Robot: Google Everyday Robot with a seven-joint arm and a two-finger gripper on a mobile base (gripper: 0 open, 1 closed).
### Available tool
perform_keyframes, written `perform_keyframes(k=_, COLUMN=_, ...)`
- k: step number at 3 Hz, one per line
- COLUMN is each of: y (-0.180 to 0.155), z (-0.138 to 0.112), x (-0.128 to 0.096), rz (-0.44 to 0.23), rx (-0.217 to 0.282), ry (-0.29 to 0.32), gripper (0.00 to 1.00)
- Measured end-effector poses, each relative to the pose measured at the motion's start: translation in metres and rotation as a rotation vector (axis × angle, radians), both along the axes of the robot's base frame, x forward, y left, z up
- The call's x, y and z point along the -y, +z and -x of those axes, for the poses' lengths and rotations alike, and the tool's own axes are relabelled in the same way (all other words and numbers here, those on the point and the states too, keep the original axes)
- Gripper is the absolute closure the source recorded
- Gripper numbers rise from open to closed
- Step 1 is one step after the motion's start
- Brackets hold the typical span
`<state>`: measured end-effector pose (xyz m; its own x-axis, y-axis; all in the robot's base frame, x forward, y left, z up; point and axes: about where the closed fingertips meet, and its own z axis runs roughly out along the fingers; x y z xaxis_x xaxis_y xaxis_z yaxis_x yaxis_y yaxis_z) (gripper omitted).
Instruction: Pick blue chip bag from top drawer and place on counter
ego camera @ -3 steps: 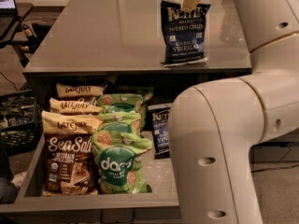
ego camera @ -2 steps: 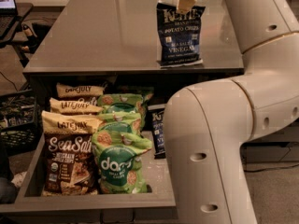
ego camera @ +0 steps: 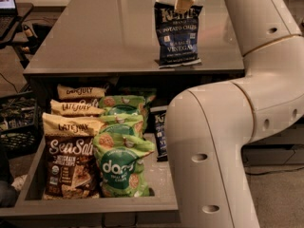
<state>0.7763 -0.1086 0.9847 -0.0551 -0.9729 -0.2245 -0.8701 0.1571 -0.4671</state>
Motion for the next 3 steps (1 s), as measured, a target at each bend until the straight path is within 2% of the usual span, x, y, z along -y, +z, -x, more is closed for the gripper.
perform_keyframes(k=3, y=-0.0001, z=-0.0002, x=-0.0001, rz=0.000, rx=0.001, ry=0.000, gripper=0.13)
